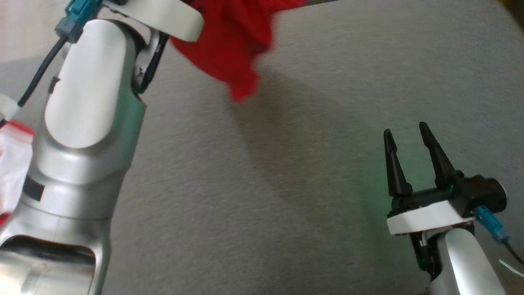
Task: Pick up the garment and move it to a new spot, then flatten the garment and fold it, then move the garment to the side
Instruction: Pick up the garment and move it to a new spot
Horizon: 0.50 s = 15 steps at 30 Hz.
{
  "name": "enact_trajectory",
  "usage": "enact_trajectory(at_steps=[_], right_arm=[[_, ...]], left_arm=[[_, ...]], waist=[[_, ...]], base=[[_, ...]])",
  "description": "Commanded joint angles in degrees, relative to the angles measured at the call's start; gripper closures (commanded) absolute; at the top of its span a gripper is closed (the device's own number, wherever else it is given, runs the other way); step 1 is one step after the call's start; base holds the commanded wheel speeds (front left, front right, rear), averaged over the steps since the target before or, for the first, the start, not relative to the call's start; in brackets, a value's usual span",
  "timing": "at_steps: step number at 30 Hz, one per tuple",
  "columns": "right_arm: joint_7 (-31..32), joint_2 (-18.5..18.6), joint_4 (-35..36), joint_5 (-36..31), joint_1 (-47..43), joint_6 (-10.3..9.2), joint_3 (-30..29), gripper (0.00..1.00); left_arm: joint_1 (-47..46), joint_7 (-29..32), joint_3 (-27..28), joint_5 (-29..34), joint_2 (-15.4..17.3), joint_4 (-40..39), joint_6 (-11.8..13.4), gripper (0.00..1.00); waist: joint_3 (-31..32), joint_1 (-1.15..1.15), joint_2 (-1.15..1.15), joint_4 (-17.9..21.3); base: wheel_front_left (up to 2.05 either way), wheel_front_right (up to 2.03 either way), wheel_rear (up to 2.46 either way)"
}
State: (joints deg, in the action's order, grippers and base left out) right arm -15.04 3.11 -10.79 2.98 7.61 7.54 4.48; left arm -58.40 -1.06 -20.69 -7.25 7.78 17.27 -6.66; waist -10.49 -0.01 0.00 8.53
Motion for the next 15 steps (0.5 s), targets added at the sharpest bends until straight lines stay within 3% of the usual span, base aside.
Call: enact_trajectory(at_steps=[1,6,11,12,13,15], right_arm=[[0.04,-0.23,2.09,0.54,0.71,-0.05,1.38,0.00],[0.04,-0.23,2.59,1.66,0.32,-0.05,1.72,0.00],[0.04,-0.23,2.61,2.64,-0.27,-0.05,1.42,0.00],[0.04,-0.23,2.55,2.69,-0.56,-0.05,1.19,0.00],[0.04,-0.23,2.43,2.58,-0.83,-0.05,1.13,0.00],[0.04,-0.23,2.14,2.28,-1.37,-0.05,0.88,0.00]], left_arm=[[-2.17,0.32,1.42,-1.05,1.50,-1.95,-0.26,1.00],[5.88,-0.28,-1.27,-4.58,1.50,1.17,-0.57,1.00],[18.01,-9.39,-3.29,-5.63,1.08,9.21,-0.11,1.00],[20.05,-11.15,-3.70,-5.45,0.75,11.24,0.19,0.64],[21.95,-12.36,-3.65,-5.51,0.31,13.19,0.82,0.00],[25.32,-13.55,-2.94,-6.00,-0.55,16.24,2.12,0.00]], waist=[[1.50,0.01,0.00,6.33],[0.39,0.01,0.00,9.23],[-0.64,0.01,0.00,9.40],[-0.60,0.01,0.00,8.99],[-0.45,0.01,0.00,8.60],[-0.11,0.01,0.00,7.61]], base=[[0.00,0.00,0.00],[0.00,0.00,0.00],[0.00,0.00,0.00],[0.00,0.00,0.00],[0.00,0.00,0.00],[0.00,0.00,0.00]])
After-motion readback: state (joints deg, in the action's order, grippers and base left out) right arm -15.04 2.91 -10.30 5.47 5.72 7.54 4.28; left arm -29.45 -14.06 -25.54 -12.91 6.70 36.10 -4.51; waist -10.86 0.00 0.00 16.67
